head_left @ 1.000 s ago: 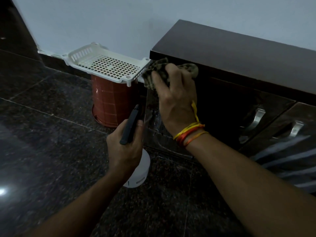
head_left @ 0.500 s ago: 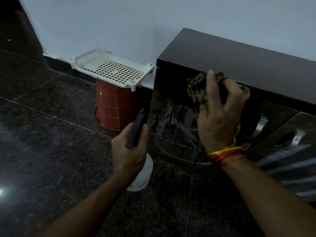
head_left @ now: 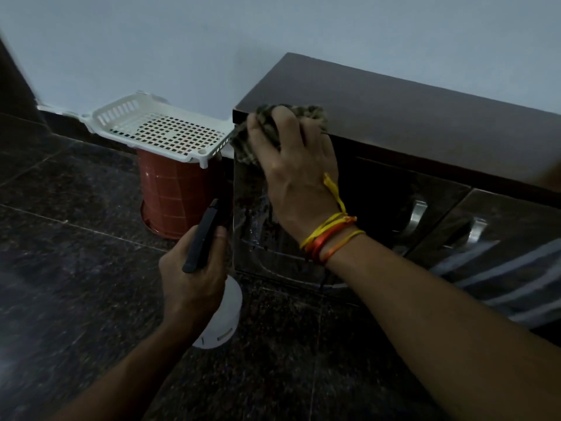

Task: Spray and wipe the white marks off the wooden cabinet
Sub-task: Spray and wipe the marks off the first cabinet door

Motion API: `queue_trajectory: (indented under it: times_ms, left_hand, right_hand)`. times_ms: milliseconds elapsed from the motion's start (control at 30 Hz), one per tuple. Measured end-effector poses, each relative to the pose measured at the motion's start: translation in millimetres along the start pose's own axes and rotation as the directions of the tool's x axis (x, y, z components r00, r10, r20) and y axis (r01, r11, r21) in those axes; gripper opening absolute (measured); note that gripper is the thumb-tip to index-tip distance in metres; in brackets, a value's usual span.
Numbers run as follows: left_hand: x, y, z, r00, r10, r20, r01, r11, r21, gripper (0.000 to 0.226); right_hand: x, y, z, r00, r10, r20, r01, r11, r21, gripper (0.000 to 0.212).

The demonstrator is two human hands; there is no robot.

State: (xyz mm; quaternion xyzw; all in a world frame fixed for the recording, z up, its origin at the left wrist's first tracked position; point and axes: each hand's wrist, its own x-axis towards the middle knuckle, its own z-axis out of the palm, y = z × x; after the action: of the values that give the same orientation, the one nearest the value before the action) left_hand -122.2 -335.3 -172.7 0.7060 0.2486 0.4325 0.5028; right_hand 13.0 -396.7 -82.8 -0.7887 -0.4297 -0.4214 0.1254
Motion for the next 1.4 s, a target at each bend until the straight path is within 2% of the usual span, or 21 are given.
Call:
queue_trajectory:
  times_ms: [167, 333, 500, 633, 933, 1000, 1100, 1233, 1400]
  left_hand:
    - [-3, 11, 7, 0.999, 0.038, 0.030, -0.037, 0.999, -0.021, 0.029]
    - [-8, 16, 18, 0.997, 0.021, 0.069, -0.017, 0.998, -0.056, 0.026]
    - [-13, 23, 29, 0.992, 0.051, 0.118, -0.043, 0.997, -0.069, 0.030]
    - [-16, 28, 38, 0.990, 0.072, 0.125, -0.065, 0.996, -0.062, 0.014]
    - [-22, 32, 48, 0.981, 0.093, 0.170, -0.083, 0.994, -0.069, 0.011]
    - [-21, 30, 47, 0.982, 0.084, 0.169, -0.072, 0.995, -0.075, 0.015]
    - [-19, 26, 44, 0.982, 0.078, 0.174, -0.065, 0.994, -0.084, 0.010]
    - [-14, 21, 36, 0.987, 0.076, 0.143, -0.064, 0.994, -0.085, 0.016]
    - [-3, 5, 23, 0.996, 0.033, 0.083, -0.029, 0.998, -0.050, 0.023]
  right_hand:
    - [-34, 50, -20, 0.999, -0.009, -0.037, 0.003, 0.988, -0.152, 0.050]
    - [-64, 93, -40, 0.998, 0.054, -0.032, -0.059, 0.981, -0.187, 0.052]
    - [-85, 128, -60, 0.992, 0.120, -0.046, -0.127, 0.976, -0.178, 0.046]
    - [-97, 142, -70, 0.976, 0.207, -0.063, -0.214, 0.966, -0.143, 0.049]
    - [-105, 149, -79, 0.955, 0.281, -0.098, -0.289, 0.955, -0.072, 0.055]
    - [-101, 145, -76, 0.956, 0.271, -0.108, -0.280, 0.957, -0.078, 0.052]
    - [-88, 131, -65, 0.974, 0.191, -0.123, -0.202, 0.976, -0.078, 0.046]
    - [-66, 103, -44, 0.984, 0.115, -0.138, -0.116, 0.993, 0.001, 0.050]
    - [-45, 68, -18, 0.983, 0.033, -0.182, -0.038, 0.999, -0.025, 0.032]
